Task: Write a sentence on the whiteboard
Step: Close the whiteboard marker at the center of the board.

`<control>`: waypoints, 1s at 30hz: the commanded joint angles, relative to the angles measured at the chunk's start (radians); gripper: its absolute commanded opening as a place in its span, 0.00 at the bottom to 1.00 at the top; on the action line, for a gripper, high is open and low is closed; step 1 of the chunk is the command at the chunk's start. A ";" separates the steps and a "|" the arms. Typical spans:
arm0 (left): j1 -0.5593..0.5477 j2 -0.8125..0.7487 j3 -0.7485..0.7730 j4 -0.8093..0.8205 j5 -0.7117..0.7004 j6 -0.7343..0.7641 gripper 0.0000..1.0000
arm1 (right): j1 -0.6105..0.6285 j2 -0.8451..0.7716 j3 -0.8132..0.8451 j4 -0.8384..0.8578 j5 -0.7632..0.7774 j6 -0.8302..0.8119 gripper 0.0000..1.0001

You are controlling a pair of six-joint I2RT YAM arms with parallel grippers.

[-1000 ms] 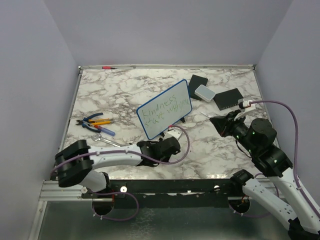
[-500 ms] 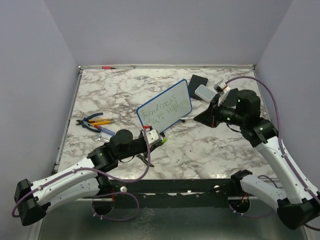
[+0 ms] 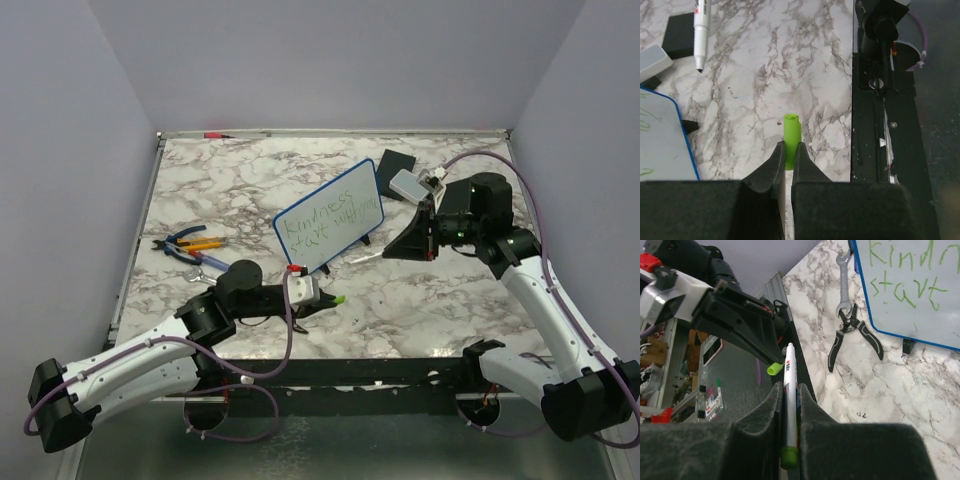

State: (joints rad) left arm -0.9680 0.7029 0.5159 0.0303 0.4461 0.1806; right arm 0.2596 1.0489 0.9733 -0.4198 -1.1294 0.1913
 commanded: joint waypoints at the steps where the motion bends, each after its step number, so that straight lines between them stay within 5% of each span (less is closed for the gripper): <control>1: 0.004 0.033 0.023 0.020 0.096 -0.001 0.00 | -0.001 -0.001 0.009 -0.049 -0.098 -0.028 0.01; 30: 0.005 0.036 0.027 0.022 0.045 -0.018 0.00 | 0.137 0.021 -0.007 -0.200 0.005 -0.105 0.01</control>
State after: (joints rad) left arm -0.9680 0.7391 0.5163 0.0299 0.4870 0.1749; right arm 0.3817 1.0706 0.9730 -0.5854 -1.1378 0.1024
